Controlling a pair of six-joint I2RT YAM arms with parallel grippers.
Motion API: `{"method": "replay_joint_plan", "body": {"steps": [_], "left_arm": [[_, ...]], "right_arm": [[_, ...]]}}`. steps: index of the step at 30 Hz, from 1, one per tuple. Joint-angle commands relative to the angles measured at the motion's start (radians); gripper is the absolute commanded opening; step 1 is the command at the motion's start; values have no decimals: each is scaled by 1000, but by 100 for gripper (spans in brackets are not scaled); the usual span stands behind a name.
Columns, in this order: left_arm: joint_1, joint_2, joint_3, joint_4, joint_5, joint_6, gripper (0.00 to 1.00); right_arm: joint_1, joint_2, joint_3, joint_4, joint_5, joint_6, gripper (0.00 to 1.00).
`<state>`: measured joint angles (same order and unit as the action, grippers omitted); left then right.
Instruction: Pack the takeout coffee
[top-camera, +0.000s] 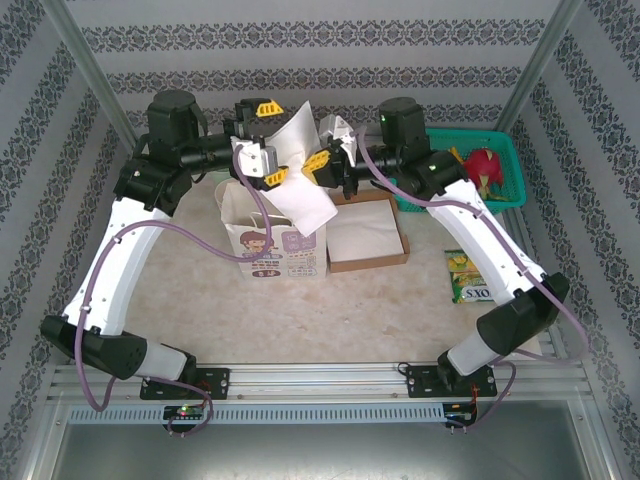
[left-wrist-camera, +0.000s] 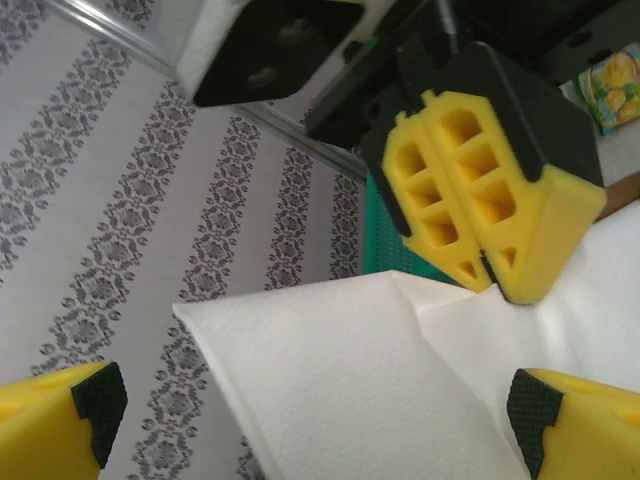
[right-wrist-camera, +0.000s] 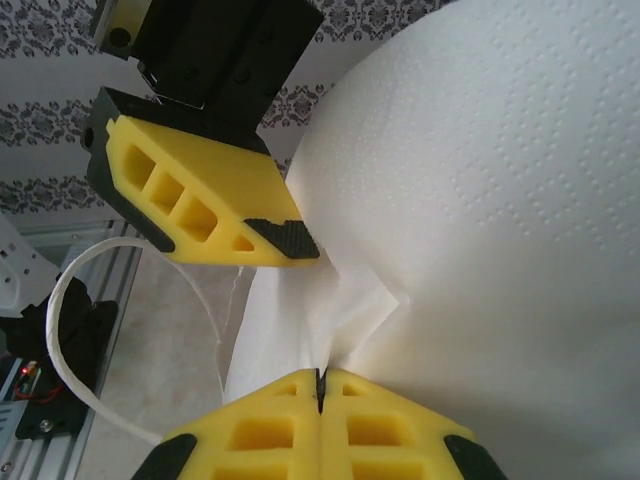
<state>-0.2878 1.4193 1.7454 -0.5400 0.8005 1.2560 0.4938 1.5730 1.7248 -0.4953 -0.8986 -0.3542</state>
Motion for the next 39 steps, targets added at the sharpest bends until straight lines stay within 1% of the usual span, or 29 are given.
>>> {"method": "replay_joint_plan", "body": {"steps": [1,4,7,11,14,16,18,22,26,28,30,32,33,34,36,39], "left_arm": [[-11,20,57,-102,29,195,100],[-22,63,124,-184,18,254,100],[-25,110,205,-278,4,290,100],[-24,154,270,-371,-48,329,93],[-24,163,283,-399,-94,349,88],[-20,161,288,-413,-97,349,82],[-13,155,289,-417,-84,335,72],[-5,120,247,-367,-21,278,46],[-3,90,188,-299,2,235,19],[-1,90,187,-298,2,223,11],[4,87,187,-295,2,212,6],[6,81,187,-293,8,198,0],[7,80,186,-294,12,194,0],[7,79,189,-296,16,192,0],[7,80,190,-303,24,191,0],[7,79,192,-312,37,187,0]], "right_arm": [[19,31,71,-57,-18,-74,0],[31,66,133,-140,-34,-124,0],[31,70,142,-145,-64,-145,0],[28,55,140,-143,-83,-175,0],[13,46,138,-141,-93,-186,0],[-2,44,135,-138,-92,-186,0],[-14,42,128,-133,-86,-183,0],[-5,38,105,-102,-11,-173,0],[4,42,96,-103,2,-178,0],[6,38,87,-95,23,-174,0],[9,28,71,-54,84,-141,0],[17,10,44,20,142,-84,19],[20,3,31,46,149,-70,26],[28,-3,19,73,163,-67,38],[51,-11,2,103,224,-96,48],[80,-13,-18,139,290,-142,58]]}}
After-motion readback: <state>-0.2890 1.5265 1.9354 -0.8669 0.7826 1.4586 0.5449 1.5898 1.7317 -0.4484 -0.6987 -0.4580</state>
